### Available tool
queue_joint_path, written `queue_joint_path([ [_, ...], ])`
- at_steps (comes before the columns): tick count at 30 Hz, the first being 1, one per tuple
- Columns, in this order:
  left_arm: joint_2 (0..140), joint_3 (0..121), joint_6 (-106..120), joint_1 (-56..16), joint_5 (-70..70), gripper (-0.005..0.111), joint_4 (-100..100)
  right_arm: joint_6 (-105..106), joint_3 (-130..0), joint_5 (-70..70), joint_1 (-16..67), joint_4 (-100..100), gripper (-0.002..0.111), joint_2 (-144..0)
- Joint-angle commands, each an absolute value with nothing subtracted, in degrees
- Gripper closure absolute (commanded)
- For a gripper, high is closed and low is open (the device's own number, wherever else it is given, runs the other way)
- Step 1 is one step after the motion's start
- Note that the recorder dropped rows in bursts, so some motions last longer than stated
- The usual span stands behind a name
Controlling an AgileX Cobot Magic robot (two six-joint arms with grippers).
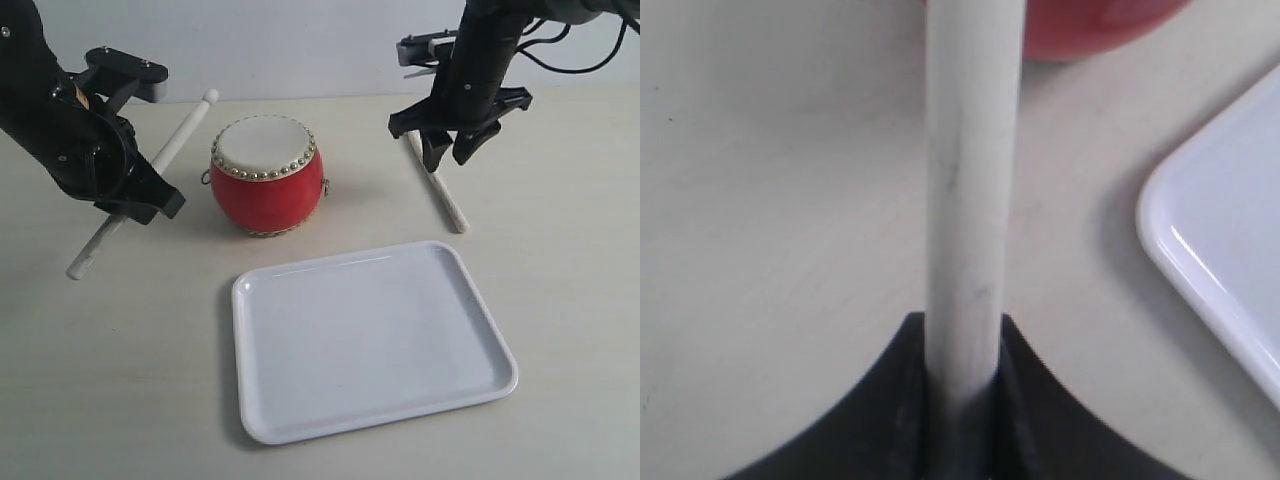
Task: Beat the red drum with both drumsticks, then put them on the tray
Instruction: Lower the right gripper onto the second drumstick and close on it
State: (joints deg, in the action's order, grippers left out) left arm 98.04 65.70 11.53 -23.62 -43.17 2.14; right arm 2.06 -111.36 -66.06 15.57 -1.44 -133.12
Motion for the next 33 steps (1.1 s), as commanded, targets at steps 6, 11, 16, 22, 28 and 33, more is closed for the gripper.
queue_joint_path([
  [6, 97.96, 66.16, 11.61, -24.02, -43.32, 0.107, 2.5, 0.0, -111.89, -66.03, 14.01, -1.55, 0.066, -137.11],
  [11, 97.96, 66.16, 11.61, -24.02, -43.2, 0.107, 2.5, -0.42, -111.89, -66.03, 13.87, -1.41, 0.066, -138.51],
  [16, 97.96, 66.16, 11.61, -24.02, -43.2, 0.107, 2.5, -0.75, -111.89, -66.03, 13.87, -1.56, 0.066, -139.37],
  [22, 97.96, 66.16, 11.72, -24.02, -43.12, 0.107, 2.5, -2.23, -111.89, -66.03, 13.99, -1.56, 0.077, -139.37],
  [28, 97.96, 66.16, 11.72, -24.02, -43.12, 0.107, 2.5, -2.87, -111.89, -67.18, 13.99, -2.87, 0.108, -139.37],
  [33, 97.96, 66.16, 12.15, -24.02, -43.29, 0.107, 1.63, -2.63, -111.89, -69.67, 13.99, -2.74, 0.108, -138.68],
])
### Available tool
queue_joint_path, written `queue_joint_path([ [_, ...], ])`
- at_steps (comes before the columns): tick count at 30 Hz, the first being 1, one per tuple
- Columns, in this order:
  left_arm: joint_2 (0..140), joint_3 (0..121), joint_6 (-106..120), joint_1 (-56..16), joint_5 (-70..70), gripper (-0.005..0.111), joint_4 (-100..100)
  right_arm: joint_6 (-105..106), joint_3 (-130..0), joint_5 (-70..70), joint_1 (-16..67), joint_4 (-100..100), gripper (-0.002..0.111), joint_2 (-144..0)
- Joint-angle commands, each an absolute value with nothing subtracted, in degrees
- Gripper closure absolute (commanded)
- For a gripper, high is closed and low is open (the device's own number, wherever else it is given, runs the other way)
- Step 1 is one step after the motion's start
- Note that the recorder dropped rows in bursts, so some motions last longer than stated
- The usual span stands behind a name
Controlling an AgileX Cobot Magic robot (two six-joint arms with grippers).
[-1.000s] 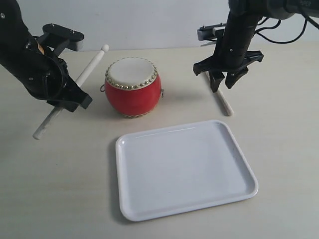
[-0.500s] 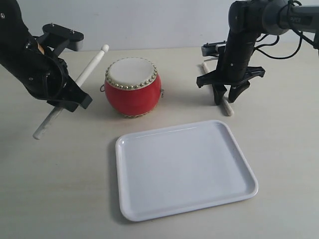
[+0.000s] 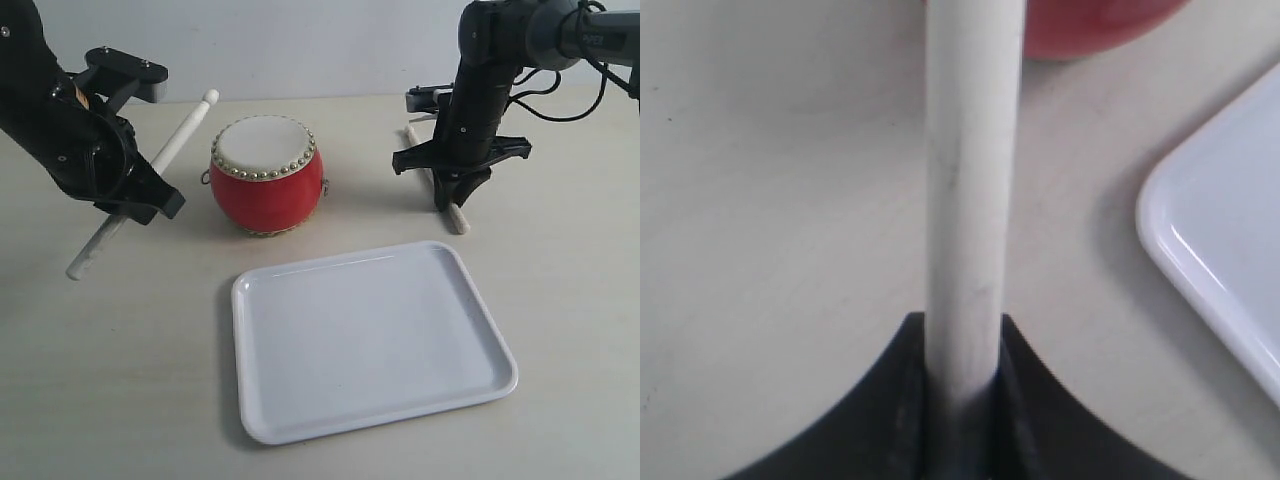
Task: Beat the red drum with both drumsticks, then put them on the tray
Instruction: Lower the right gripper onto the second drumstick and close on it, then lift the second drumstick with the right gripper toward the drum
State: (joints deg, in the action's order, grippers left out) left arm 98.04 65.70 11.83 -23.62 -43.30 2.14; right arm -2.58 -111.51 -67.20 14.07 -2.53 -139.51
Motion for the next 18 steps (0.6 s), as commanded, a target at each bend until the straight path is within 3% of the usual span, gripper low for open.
queue_joint_path([
  [1, 97.96, 66.16, 12.15, -24.02, -43.29, 0.107, 1.52, -2.3, -111.89, -69.96, 13.99, -2.51, 0.108, -138.05],
  [18, 97.96, 66.16, 13.37, -24.02, -43.25, 0.107, 0.76, 15.39, -108.66, -69.96, 16.29, -10.69, 0.108, -119.12],
])
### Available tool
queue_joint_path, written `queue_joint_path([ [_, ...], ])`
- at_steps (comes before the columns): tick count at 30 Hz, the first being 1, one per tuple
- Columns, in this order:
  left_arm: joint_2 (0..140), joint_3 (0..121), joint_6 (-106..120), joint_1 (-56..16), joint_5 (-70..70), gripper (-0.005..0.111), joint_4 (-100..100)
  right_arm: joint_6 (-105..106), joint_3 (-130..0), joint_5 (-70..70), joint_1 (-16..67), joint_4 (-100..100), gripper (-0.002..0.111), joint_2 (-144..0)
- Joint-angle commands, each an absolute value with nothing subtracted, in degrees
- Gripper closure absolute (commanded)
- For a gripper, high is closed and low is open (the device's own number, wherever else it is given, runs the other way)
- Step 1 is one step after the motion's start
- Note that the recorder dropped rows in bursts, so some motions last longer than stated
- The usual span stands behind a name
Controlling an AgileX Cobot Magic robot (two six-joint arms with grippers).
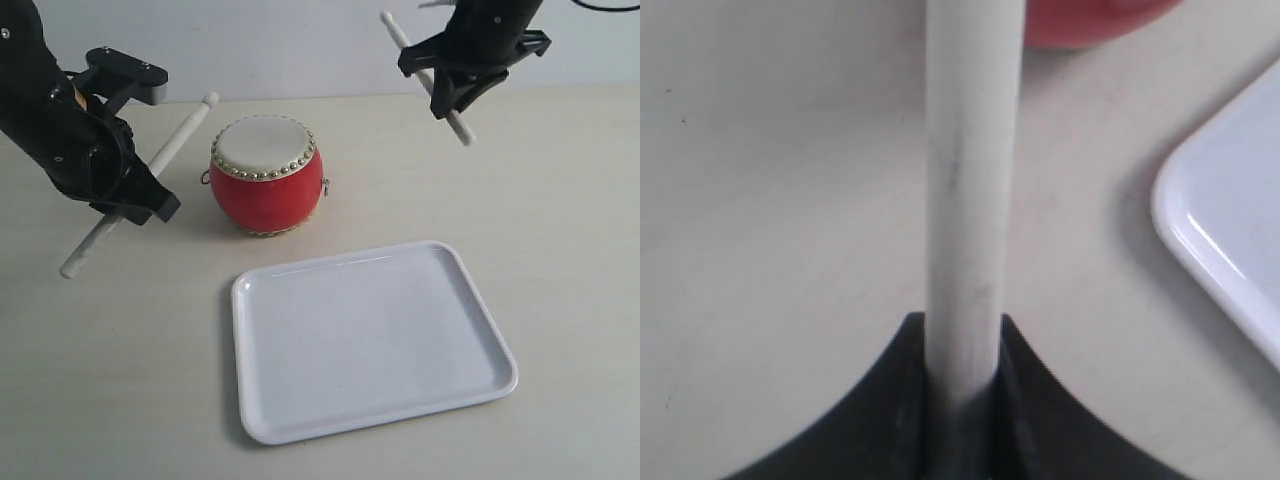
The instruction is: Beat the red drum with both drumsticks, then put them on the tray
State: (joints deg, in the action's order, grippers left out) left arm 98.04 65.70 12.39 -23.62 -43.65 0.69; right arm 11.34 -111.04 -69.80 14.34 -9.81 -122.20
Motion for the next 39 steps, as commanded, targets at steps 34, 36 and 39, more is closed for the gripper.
queue_joint_path([
  [34, 108.23, 75.62, 21.81, -24.02, -52.68, 0.107, 11.55, 18.14, -90.64, -69.96, 26.61, -10.49, 0.108, -102.41],
  [36, 108.23, 76.38, 21.81, -24.02, -53.64, 0.107, 11.55, 18.4, -90.64, -69.96, 26.61, -11.16, 0.108, -100.59],
  [39, 108.12, 77.91, 21.81, -24.02, -56.57, 0.107, 11.58, 19.0, -90.64, -69.96, 26.61, -11.41, 0.108, -98.0],
])
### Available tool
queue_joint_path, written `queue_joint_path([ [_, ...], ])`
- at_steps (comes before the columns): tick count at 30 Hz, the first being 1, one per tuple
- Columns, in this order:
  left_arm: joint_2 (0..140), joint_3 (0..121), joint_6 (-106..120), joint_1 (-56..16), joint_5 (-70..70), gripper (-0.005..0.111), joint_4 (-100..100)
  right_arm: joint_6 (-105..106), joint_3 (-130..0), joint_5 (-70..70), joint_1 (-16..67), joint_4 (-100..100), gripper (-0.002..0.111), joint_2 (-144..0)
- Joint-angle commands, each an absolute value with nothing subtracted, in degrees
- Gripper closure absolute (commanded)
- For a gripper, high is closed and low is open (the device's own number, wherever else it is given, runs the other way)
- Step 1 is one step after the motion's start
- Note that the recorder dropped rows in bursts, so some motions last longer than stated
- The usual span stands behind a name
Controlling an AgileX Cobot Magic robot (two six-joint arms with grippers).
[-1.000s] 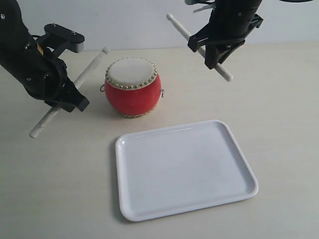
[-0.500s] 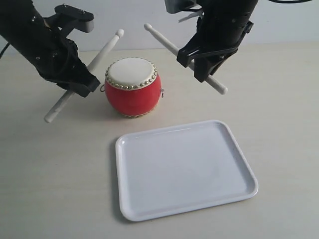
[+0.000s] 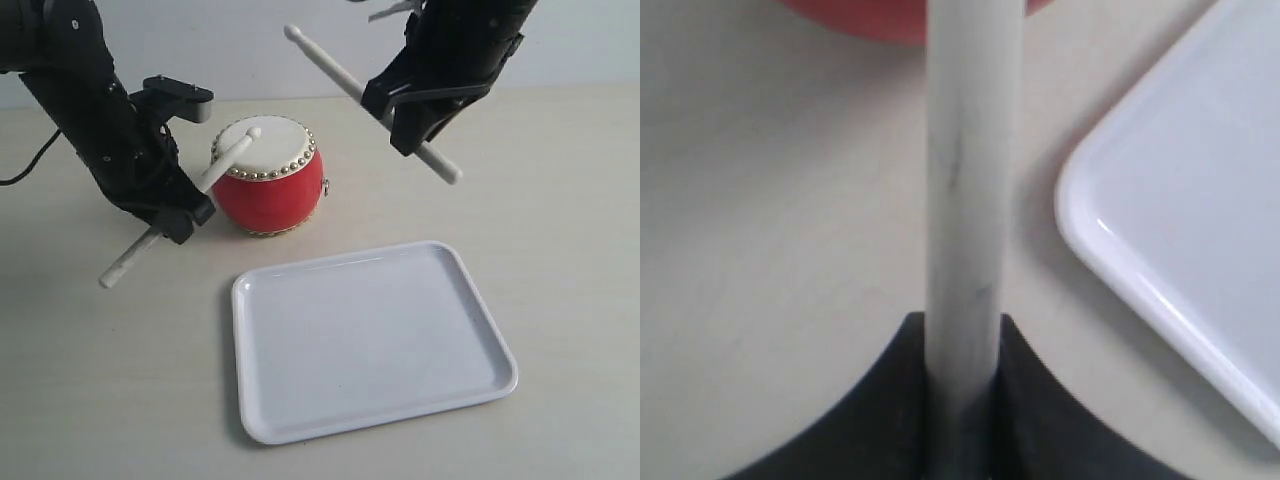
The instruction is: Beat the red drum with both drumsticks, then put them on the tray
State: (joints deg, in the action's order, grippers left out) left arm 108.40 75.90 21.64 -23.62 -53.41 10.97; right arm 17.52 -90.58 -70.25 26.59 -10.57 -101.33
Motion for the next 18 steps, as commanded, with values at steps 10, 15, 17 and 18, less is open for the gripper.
queue_joint_path([
  [10, 104.34, 78.73, 18.8, -24.02, -58.9, 0.107, 11.06, 20.44, -90.64, -69.96, 26.61, -13.5, 0.108, -100.2],
  [15, 100.12, 78.73, 17.52, -24.02, -59.85, 0.107, 10.83, 22.43, -90.64, -69.96, 26.61, -16.79, 0.108, -108.94],
  [17, 98.6, 78.73, 17.0, -24.02, -60.1, 0.107, 10.83, 23.06, -90.64, -69.96, 26.61, -18.04, 0.108, -112.97],
  [18, 97.83, 78.73, 16.7, -24.02, -60.2, 0.107, 10.83, 23.24, -90.64, -69.96, 26.61, -18.17, 0.108, -115.05],
])
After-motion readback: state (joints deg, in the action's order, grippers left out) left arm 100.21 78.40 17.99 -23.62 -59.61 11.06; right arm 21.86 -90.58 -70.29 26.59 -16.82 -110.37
